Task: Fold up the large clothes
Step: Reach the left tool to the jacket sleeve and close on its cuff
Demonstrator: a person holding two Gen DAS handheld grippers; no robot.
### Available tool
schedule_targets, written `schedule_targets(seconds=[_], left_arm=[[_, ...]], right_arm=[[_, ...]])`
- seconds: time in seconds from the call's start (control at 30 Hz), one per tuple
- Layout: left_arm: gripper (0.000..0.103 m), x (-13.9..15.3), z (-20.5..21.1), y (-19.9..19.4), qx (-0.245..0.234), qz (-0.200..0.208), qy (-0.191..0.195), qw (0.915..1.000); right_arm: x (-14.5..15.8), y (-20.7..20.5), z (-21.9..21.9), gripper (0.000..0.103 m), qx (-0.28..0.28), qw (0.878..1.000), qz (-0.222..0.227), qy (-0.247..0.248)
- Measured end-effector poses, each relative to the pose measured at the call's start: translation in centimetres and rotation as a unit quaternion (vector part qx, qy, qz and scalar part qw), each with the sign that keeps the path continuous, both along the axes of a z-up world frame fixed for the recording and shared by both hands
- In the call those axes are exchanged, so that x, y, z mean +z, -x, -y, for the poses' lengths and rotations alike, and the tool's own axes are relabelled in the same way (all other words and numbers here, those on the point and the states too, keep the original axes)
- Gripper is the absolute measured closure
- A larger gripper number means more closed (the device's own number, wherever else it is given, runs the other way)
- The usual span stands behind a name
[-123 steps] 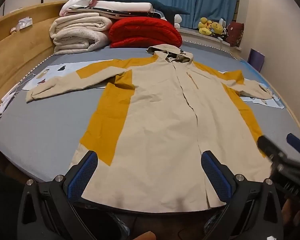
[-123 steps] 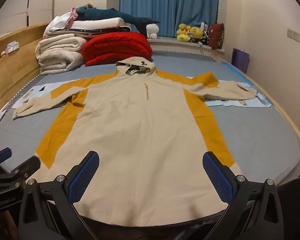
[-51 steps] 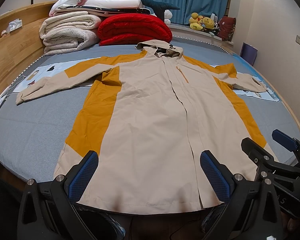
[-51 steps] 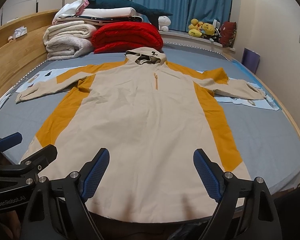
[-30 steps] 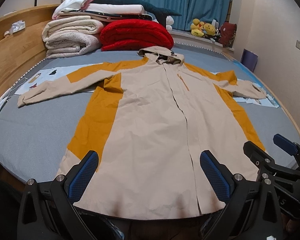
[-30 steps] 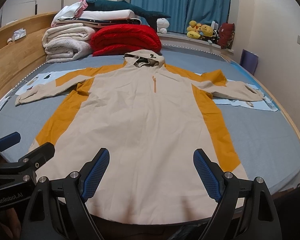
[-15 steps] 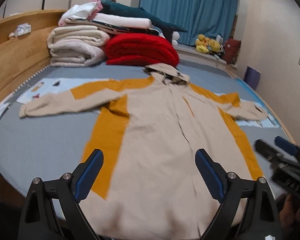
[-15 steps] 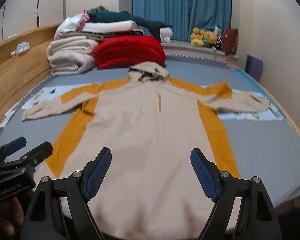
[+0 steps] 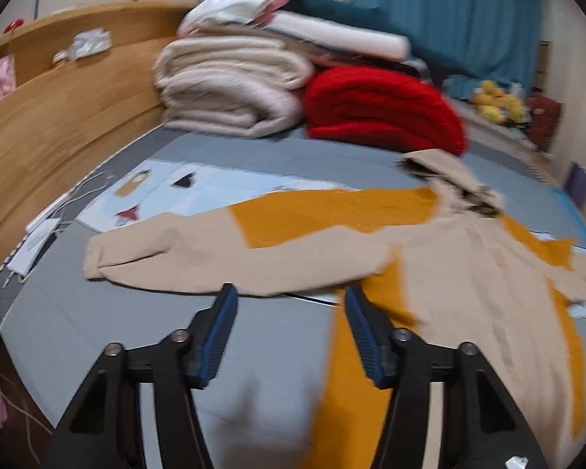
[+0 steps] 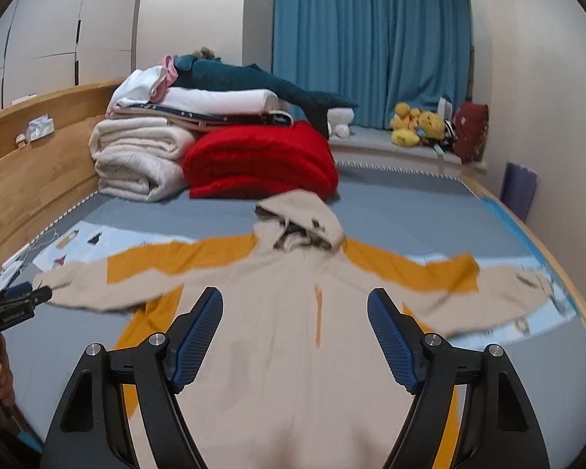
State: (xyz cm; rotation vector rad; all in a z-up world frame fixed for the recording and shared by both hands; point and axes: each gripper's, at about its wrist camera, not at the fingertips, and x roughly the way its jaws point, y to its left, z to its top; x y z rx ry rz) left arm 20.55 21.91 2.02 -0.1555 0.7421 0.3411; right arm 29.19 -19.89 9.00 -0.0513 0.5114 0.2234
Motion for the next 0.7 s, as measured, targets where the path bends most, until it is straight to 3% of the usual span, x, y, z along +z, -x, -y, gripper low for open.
schedule_targets(seconds=[0.13, 0.2, 0.27, 0.43, 0.47, 0.5, 0.57, 0.6, 0.7], left_arm=[[0.073, -3.6, -6.0, -1.9, 0.041, -0.031, 0.009, 0.9986], [0.076, -5.3, -8.8, -2.6, 0.068, -0.047, 0.009, 0.9965], [0.076, -7.2, -12.2, -3.1, 0.104, -0.06, 0.024, 0.9925], [0.075, -10.7, -18.2, -3.0, 0.192, -0.071, 0.072, 0.9763], [0.075, -11.3, -19.3, -3.1, 0.207, -0.074, 0.079, 0.9722], [0.072, -11.8, -20.3, -3.2, 0.219, -0.075, 0.087, 0.969], [0.059, -12.8, -22.4, -3.1, 0.246, -0.074, 0.106, 0.9605], [0.047, -13.3, -23.3, -3.0, 0.26, -0.075, 0.117, 0.9556], [0.044, -15.0, -26.4, -2.3, 0.304, -0.068, 0.165, 0.9358]], right_arm=[[-1.3, -3.0, 0.0, 0.026, 0.005, 1.0, 0.001, -0.009], [-2.7, -4.9, 0.2, 0.026, -0.01, 0.999, -0.031, -0.015], [-3.6, -6.2, 0.5, 0.026, -0.006, 0.998, -0.055, -0.037], [-5.4, -8.7, -0.1, 0.026, -0.01, 0.998, -0.063, -0.008], [-5.9, -9.1, -0.2, 0.031, -0.007, 0.998, -0.069, -0.007], [-6.4, -9.4, -0.3, 0.038, -0.007, 0.997, -0.075, -0.002], [-7.7, -10.5, -0.7, 0.041, -0.01, 0.995, -0.096, 0.009], [-8.3, -11.0, -0.8, 0.041, -0.009, 0.994, -0.107, 0.006], [-9.4, -12.0, -1.0, 0.041, -0.021, 0.992, -0.122, 0.016]])
